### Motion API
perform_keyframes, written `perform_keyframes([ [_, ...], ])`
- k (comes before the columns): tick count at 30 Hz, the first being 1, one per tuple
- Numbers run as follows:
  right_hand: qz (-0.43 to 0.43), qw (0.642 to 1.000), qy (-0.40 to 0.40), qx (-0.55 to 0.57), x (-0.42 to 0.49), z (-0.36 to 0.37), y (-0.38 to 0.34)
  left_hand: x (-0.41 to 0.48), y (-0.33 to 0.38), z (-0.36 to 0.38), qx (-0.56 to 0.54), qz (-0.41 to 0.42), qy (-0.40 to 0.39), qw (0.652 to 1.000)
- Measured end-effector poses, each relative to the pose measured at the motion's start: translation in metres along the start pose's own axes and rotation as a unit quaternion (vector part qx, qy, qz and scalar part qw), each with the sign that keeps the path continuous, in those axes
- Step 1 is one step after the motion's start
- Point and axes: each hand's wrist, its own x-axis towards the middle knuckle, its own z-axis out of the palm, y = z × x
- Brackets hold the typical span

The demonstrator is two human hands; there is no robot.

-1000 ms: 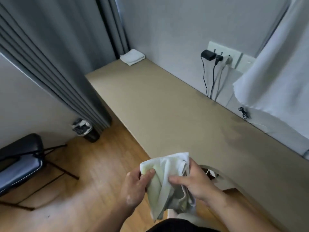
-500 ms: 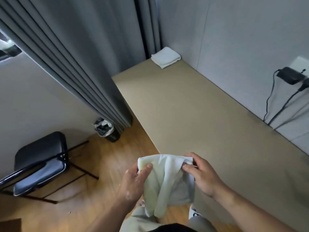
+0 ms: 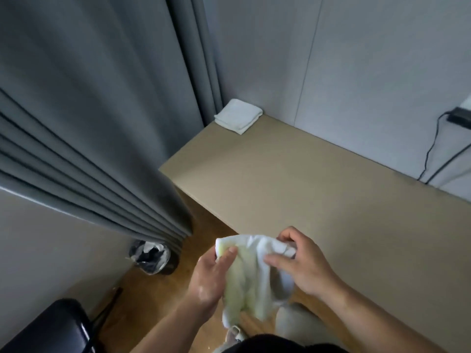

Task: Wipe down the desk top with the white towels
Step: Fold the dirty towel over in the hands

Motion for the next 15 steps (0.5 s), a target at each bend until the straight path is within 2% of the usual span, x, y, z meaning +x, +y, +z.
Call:
perform_keyframes([
  [2,-0.001,1.000,0.006,-0.013,0.015,0.001,-0.009,0.018,0.019,-0.014,0.017,0.015,-0.029,0.999],
  [6,-0.004,0.998,-0.070,-0.009,0.048,-0.022,-0.027,0.060,0.060,-0.036,0.122,0.070,-0.127,0.982],
  [11,0.072,0.981,-0.127,0.126,0.094,-0.048,-0.040,0.128,0.106,-0.044,0.231,0.102,-0.249,0.935],
  [15,0.148,0.961,-0.102,0.212,0.143,-0.052,-0.037,0.185,0.126,-0.043,0.241,0.069,-0.287,0.924],
])
